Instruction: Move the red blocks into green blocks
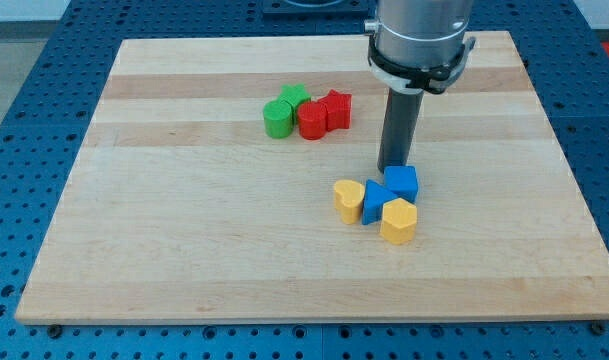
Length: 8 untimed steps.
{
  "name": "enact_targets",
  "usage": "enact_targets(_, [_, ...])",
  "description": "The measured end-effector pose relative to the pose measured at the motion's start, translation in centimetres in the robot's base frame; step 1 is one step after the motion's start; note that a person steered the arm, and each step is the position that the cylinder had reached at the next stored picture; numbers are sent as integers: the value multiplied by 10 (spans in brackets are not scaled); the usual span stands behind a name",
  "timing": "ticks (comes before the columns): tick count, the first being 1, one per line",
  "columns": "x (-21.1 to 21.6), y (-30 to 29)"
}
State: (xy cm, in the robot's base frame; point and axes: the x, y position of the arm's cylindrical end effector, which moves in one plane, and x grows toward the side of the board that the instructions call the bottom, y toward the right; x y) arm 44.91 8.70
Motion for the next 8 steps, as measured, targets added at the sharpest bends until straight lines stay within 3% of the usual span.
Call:
enact_targets(5, [-99,9])
enact_targets(8, [-101,-39])
